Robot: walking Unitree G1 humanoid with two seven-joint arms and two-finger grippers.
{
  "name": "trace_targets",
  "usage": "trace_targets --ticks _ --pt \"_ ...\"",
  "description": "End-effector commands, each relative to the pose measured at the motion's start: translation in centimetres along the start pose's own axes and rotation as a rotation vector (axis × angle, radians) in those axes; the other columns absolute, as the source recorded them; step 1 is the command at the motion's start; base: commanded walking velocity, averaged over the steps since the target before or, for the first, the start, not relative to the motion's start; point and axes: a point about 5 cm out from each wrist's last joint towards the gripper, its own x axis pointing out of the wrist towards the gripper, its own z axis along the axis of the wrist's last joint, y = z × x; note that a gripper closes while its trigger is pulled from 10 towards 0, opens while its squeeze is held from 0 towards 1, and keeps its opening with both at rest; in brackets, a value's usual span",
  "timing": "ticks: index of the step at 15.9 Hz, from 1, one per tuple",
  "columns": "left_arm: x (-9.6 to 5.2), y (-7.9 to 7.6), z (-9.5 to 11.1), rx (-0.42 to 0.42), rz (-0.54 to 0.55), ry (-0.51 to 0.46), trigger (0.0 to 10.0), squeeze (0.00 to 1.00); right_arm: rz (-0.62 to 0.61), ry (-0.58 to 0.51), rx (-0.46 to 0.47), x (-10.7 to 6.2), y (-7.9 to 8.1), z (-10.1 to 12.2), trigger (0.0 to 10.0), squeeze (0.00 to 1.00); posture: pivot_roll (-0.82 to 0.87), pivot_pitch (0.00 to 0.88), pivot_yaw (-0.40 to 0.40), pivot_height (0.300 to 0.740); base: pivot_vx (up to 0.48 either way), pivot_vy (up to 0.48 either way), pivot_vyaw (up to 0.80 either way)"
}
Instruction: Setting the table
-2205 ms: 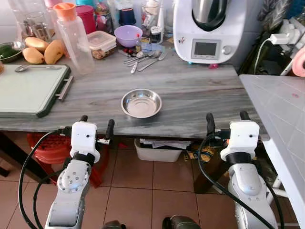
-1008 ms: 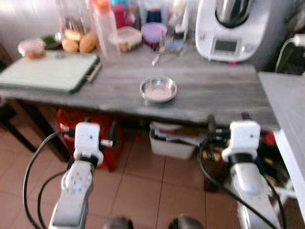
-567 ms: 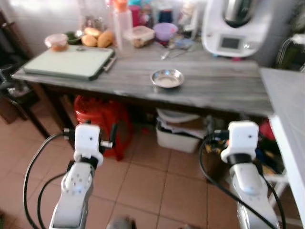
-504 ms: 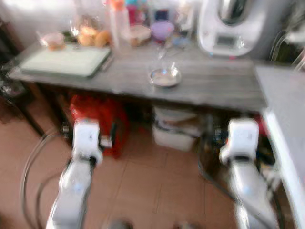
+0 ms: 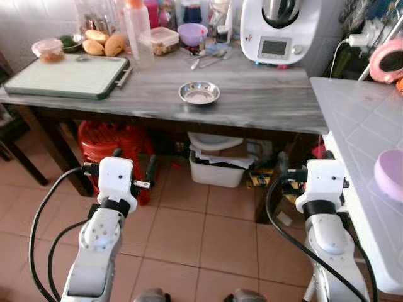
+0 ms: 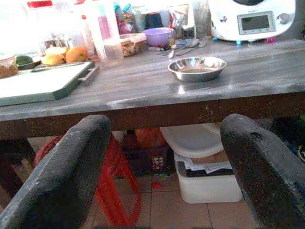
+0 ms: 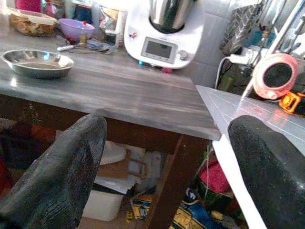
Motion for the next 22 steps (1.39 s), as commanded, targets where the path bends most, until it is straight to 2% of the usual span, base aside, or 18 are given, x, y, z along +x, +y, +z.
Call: trace_targets --ticks 1,2,3,11,19,22 --pt "0.01 -0.21 0.45 -0.002 -0.024 -0.014 10.0 0.00 0.005 0.004 -0.004 0.20 0.13 0.11 10.0 0.00 0.00 0.018 0.011 0.740 0.000 0.000 0.00" --pt "0.03 -0.26 0.51 -0.003 -0.027 -0.018 10.0 0.00 0.000 0.007 -0.022 0.35 0.24 0.12 10.0 0.00 0.00 0.018 0.011 0.740 0.000 0.000 0.00" --pt "0.06 -0.31 0.58 -0.004 -0.030 -0.020 10.0 0.00 0.043 0.000 -0.004 0.48 0.60 0.16 10.0 0.00 0.01 0.018 0.006 0.740 0.000 0.000 0.00" --pt "0.19 -0.43 0.72 -0.015 -0.048 -0.028 10.0 0.00 0.061 0.033 0.087 0.55 0.67 -0.03 10.0 0.00 0.01 0.009 0.005 0.740 0.000 0.000 0.00" --pt "0.11 -0.60 0.71 -0.022 -0.062 -0.028 10.0 0.00 0.076 0.045 0.097 0.54 0.74 -0.14 10.0 0.00 0.00 0.017 0.004 0.740 0.000 0.000 -0.77" --pt "0.13 -0.63 0.72 -0.023 -0.064 -0.029 10.0 0.00 0.081 0.038 0.098 0.46 0.78 -0.09 10.0 0.00 0.00 0.018 0.004 0.740 0.000 -0.160 0.00"
